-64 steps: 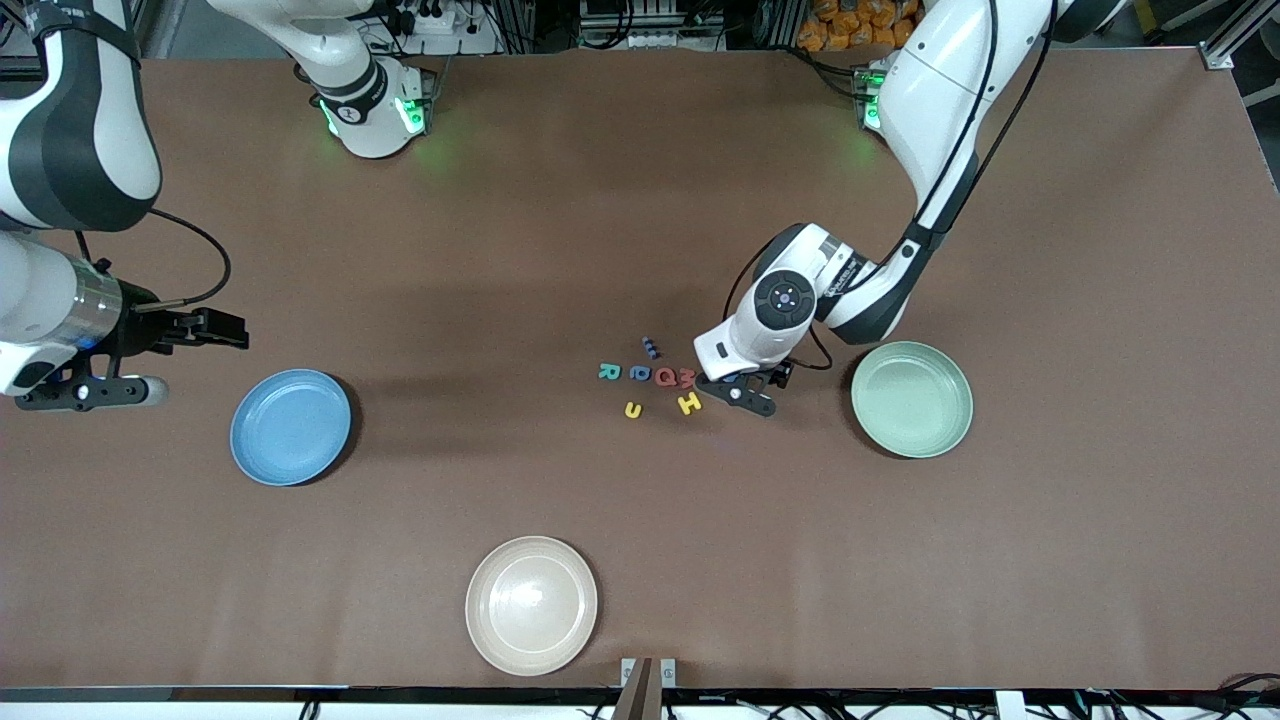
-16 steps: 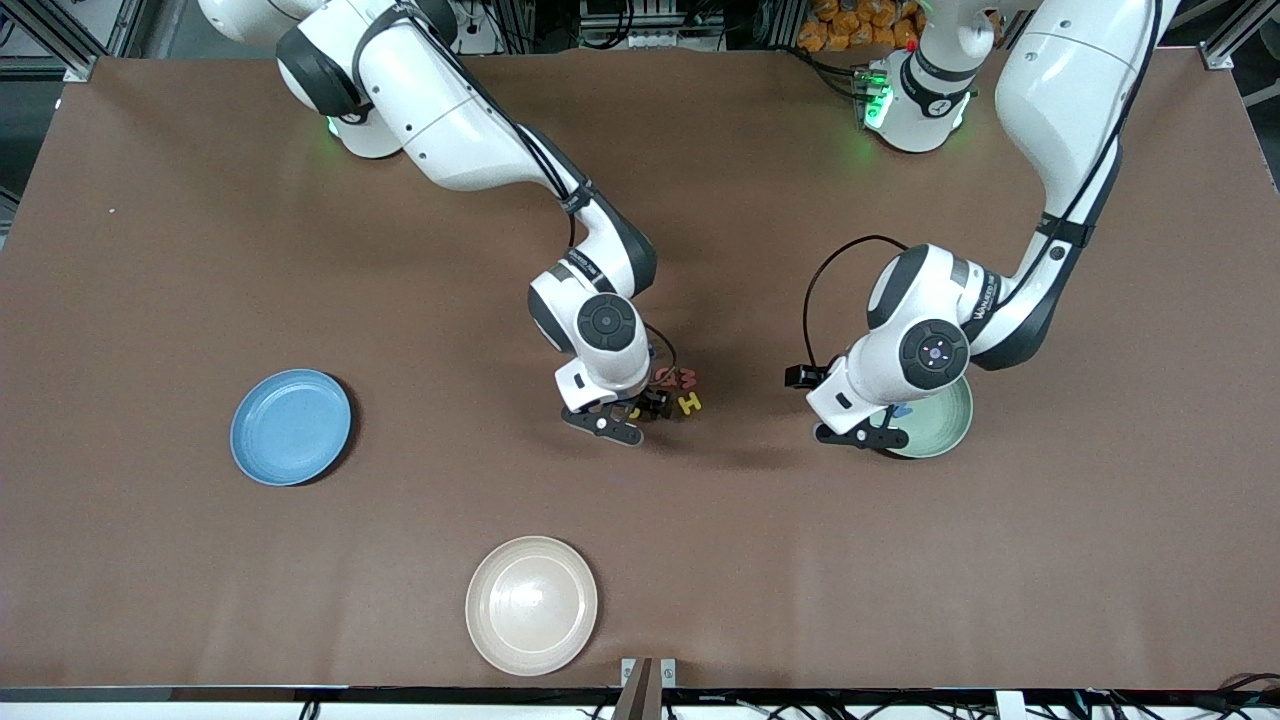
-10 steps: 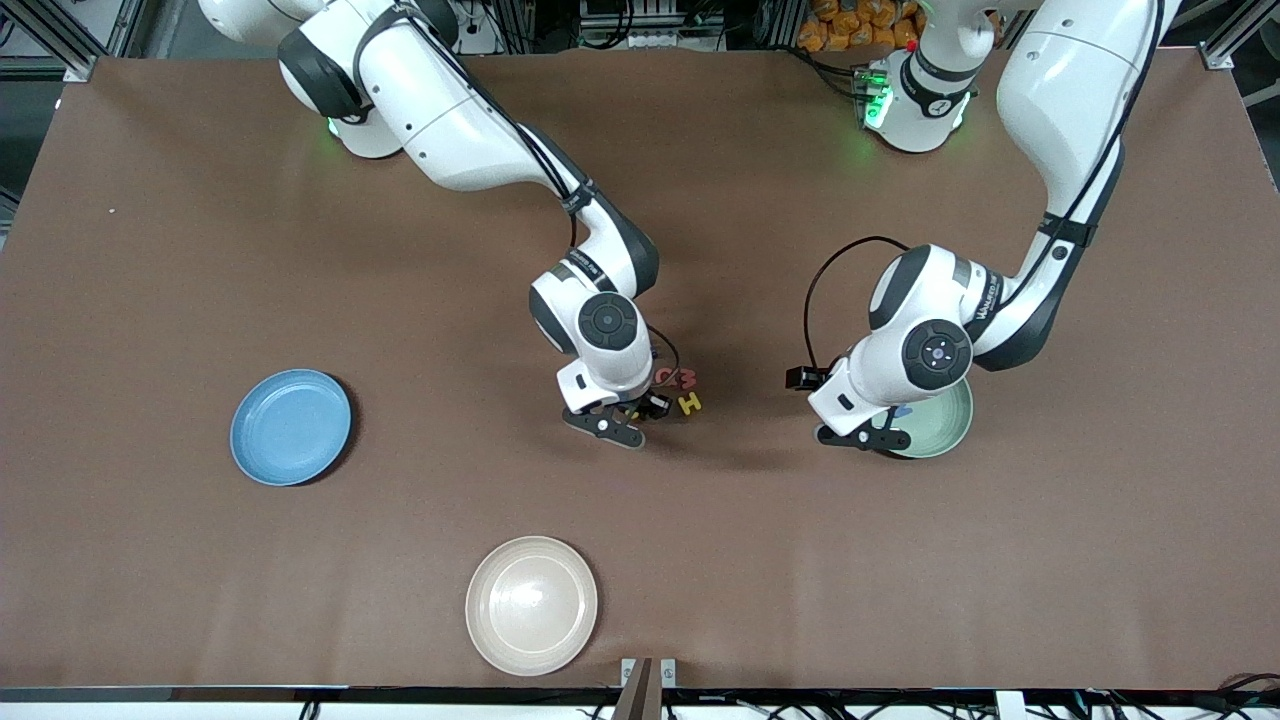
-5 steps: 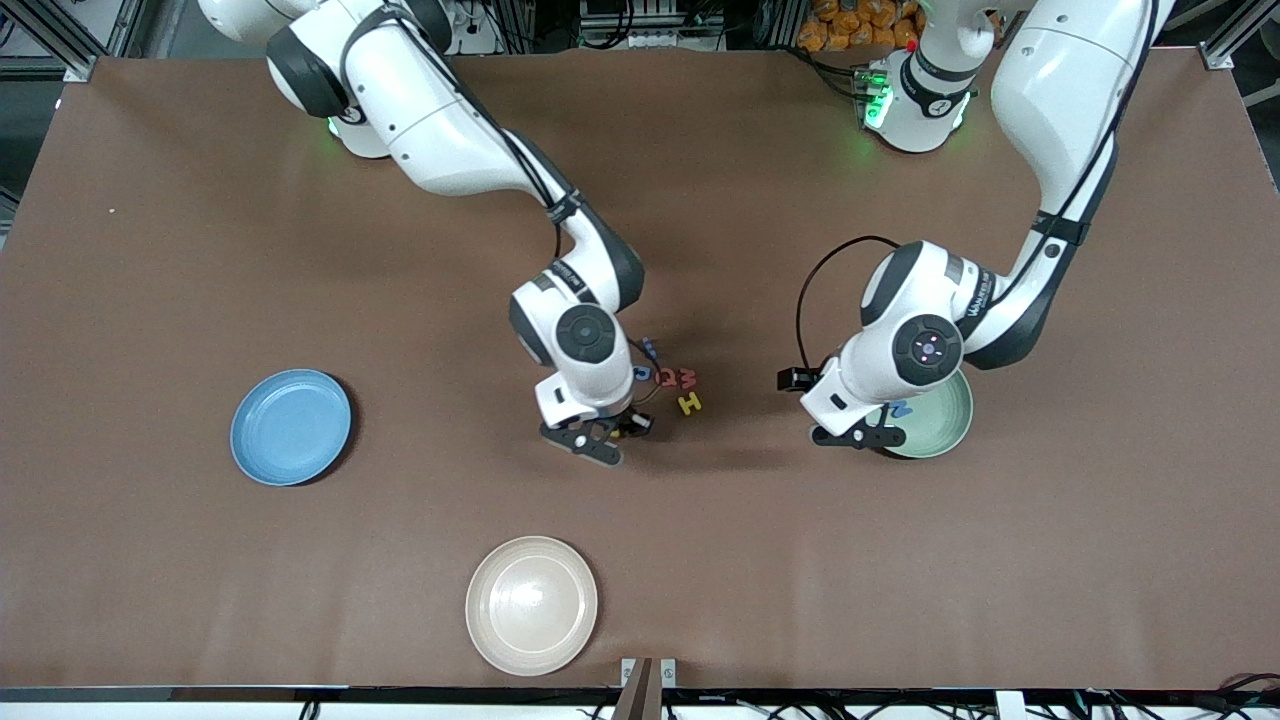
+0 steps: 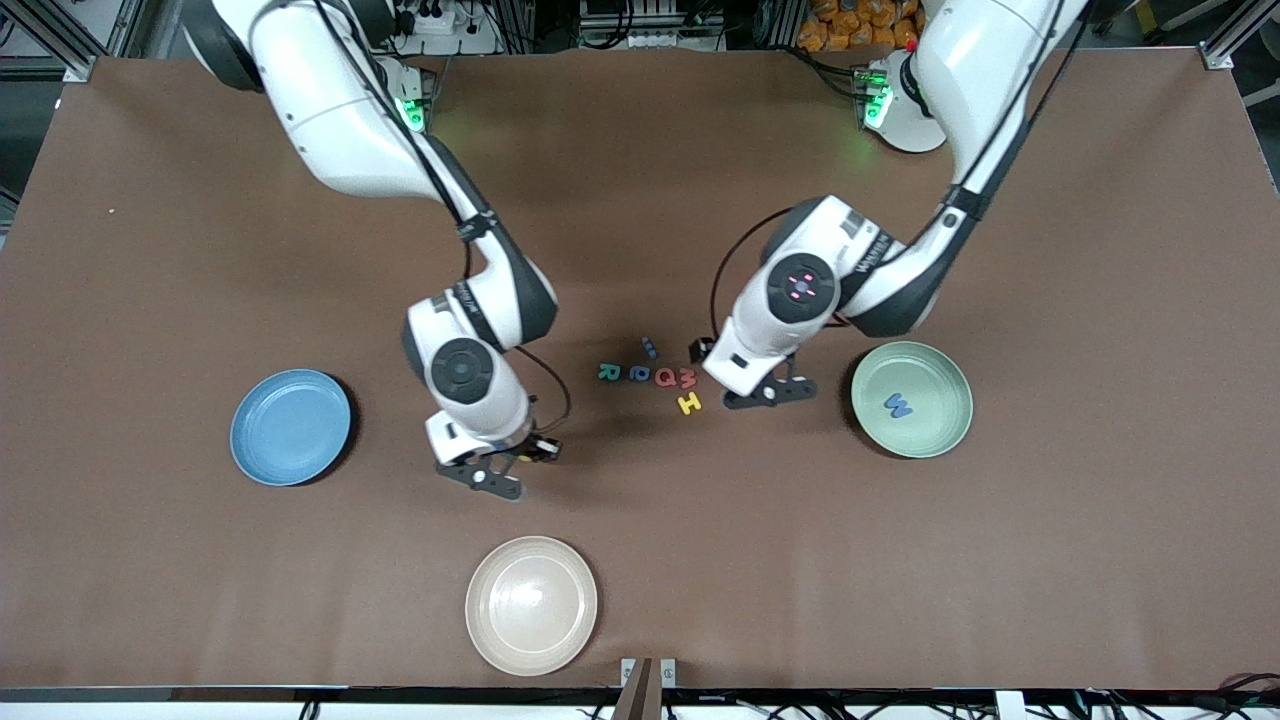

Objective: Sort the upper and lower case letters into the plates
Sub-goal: 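Grasp the yellow u with the right gripper and carry it to the blue plate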

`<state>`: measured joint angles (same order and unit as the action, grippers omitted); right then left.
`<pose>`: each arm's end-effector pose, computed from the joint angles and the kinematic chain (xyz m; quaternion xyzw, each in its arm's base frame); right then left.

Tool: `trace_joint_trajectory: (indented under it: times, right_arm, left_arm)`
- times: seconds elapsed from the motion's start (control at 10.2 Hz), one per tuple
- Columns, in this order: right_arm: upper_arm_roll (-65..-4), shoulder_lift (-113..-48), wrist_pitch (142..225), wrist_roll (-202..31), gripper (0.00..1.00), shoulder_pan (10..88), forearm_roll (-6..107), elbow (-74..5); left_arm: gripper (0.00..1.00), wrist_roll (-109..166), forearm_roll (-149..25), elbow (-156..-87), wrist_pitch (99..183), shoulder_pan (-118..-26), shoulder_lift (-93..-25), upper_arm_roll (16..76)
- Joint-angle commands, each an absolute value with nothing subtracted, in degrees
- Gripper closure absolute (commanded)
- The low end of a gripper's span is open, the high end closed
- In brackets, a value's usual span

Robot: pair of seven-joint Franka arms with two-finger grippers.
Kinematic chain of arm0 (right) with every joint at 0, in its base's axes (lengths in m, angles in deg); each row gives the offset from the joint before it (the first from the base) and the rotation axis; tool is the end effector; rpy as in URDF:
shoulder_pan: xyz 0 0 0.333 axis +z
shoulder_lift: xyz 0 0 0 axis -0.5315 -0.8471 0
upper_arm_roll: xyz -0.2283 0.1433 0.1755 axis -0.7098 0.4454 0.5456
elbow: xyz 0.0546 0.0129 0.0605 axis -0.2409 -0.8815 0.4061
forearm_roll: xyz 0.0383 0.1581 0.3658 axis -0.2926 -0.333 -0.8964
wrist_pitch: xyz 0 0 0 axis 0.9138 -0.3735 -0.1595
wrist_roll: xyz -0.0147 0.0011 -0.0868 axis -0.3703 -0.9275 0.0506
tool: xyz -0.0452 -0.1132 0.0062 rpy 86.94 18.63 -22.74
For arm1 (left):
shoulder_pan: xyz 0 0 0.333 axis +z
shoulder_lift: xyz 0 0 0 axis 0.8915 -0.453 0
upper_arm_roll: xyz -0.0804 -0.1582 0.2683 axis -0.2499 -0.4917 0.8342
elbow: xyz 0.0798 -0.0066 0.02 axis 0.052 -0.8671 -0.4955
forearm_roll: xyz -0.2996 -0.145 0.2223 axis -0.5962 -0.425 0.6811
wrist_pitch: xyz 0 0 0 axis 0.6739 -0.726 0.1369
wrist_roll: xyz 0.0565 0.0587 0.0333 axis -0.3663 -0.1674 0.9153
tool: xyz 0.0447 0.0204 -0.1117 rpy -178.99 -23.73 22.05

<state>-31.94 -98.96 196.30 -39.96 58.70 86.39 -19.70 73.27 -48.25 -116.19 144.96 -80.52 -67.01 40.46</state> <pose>0.6688 0.3005 0.2327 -0.9891 0.1460 -0.0193 0.0007 0.5387 -0.4203 0.2778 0.9925 0.0908 -0.0769 0.0277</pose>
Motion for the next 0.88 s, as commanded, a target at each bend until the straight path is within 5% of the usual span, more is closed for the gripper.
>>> trace_joint_trajectory:
  times: [0.0, 0.78]
  right_arm:
    - [-30.9, -86.7, 196.2, -51.0, 1.0, 52.0, 86.7, -34.6]
    - [-31.7, -82.8, 196.3, -71.2, 1.0, 34.8, 99.5, -44.0]
  left_arm:
    - [0.0, 83.2, -48.3, -112.7, 145.1, -84.1, -70.7, 41.5]
    - [0.0, 82.5, -41.8, -110.1, 147.9, -86.7, -74.2, 41.6]
